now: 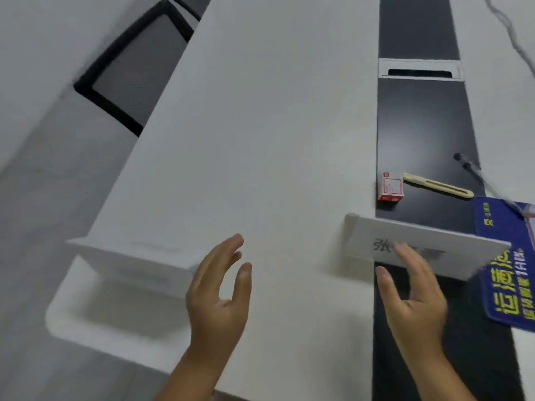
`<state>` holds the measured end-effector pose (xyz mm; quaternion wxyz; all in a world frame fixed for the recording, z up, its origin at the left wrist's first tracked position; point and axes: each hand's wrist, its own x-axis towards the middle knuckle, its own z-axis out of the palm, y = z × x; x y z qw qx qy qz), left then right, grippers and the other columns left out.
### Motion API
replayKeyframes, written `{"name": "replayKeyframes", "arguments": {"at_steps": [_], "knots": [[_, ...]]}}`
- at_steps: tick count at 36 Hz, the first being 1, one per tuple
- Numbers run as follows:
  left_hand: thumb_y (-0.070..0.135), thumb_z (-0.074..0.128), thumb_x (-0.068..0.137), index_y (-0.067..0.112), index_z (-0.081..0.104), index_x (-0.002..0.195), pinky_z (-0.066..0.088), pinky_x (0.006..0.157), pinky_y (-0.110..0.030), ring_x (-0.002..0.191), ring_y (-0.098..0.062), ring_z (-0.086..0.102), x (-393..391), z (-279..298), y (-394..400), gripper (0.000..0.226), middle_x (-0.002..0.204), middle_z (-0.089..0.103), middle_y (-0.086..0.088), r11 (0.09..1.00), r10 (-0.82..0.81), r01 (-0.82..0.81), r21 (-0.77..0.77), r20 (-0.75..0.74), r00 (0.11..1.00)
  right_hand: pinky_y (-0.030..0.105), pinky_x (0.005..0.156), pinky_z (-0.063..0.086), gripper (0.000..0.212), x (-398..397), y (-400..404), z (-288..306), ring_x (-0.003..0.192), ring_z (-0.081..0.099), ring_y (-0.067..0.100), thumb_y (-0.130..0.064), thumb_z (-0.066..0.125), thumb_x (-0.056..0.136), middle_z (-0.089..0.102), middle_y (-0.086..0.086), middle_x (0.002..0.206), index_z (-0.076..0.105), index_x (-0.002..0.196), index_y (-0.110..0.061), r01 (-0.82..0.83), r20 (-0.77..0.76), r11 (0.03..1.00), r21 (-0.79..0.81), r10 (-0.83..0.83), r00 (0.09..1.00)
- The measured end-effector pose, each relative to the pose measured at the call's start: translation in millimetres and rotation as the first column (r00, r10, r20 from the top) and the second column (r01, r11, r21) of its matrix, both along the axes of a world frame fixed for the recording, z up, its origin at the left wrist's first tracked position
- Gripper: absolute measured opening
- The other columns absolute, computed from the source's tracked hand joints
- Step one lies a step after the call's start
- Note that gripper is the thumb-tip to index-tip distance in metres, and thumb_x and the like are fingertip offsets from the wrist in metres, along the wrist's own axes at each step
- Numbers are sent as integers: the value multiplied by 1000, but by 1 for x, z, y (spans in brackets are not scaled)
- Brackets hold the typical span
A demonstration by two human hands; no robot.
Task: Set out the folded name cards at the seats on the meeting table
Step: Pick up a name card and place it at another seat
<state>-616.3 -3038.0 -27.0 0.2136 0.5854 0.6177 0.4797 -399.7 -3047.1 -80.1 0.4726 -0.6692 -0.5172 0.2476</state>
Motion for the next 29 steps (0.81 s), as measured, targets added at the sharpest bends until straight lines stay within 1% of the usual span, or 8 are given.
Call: {"name": "replayKeyframes", "arguments": {"at_steps": [3, 6, 8, 11, 17, 20, 25, 29], "knots": [[39, 46, 88, 18, 56, 108, 47, 81, -10, 91, 2, 60, -48, 7, -19, 30, 101, 61, 26, 981, 158, -150, 121, -66, 985, 5, 89, 40, 50, -44, 0, 10, 106, 51, -7, -72, 41, 73, 60, -26, 107, 52, 106, -36, -169, -88, 981, -92, 161, 983], [35, 46, 89, 1, 59, 103, 49, 81, -25, 86, -20, 59, -104, 2, -28, 39, 97, 63, -12, 937, 337, -314, 152, -155, 929, 1, 73, 42, 49, -90, 1, 14, 98, 53, -17, -73, 51, 60, 57, -46, 94, 43, 105, -56, -307, -180, 926, -222, 271, 946], [37, 47, 83, 0, 54, 112, 47, 86, -34, 95, -24, 56, -141, -3, -26, 48, 110, 58, -22, 901, 431, -434, 11, -129, 893, -1, 75, 41, 67, -122, 1, 13, 97, 54, -15, -81, 52, 50, 57, -44, 97, 36, 110, -55, -385, -215, 884, -265, 335, 917], [35, 53, 81, 11, 40, 128, 40, 96, -45, 116, -29, 48, -185, -13, -13, 54, 133, 45, -14, 827, 482, -481, -292, -74, 873, 6, 86, 41, 79, -165, -1, 11, 95, 59, -5, -82, 54, 45, 67, -23, 91, 26, 115, -55, -416, -231, 847, -331, 355, 906], [17, 65, 78, 19, 31, 136, 39, 94, -32, 116, -26, 50, -254, -36, 17, 67, 129, 52, -13, 816, 167, -86, -571, 91, 982, 24, 88, 39, 70, -235, -4, 9, 99, 51, 12, -24, 63, 80, 54, -6, 105, 24, 137, -31, -304, -148, 833, -463, 266, 953], [23, 65, 78, 21, 35, 134, 38, 91, -25, 113, -23, 52, -274, -35, 31, 63, 125, 55, -11, 815, -35, 86, -574, 99, 994, 26, 80, 42, 62, -262, -3, 8, 99, 55, 15, -18, 62, 81, 56, -1, 102, 34, 136, -21, -131, -103, 888, -441, 95, 990], [30, 65, 78, 25, 42, 130, 45, 96, -32, 110, -20, 55, -291, -37, 54, 57, 121, 59, -10, 774, -215, 264, -575, 154, 964, 29, 76, 43, 57, -285, 4, 11, 93, 55, 20, -17, 61, 82, 57, 3, 105, 39, 134, -19, 70, -159, 903, -424, -150, 976], [25, 67, 76, 21, 46, 128, 47, 89, -26, 103, -16, 58, -294, -41, 64, 56, 113, 62, -5, 780, -249, 317, -540, 197, 948, 11, 60, 49, 53, -286, 11, 11, 86, 58, 19, -9, 64, 79, 61, 9, 103, 46, 129, -13, 134, -209, 900, -414, -238, 949]]}}
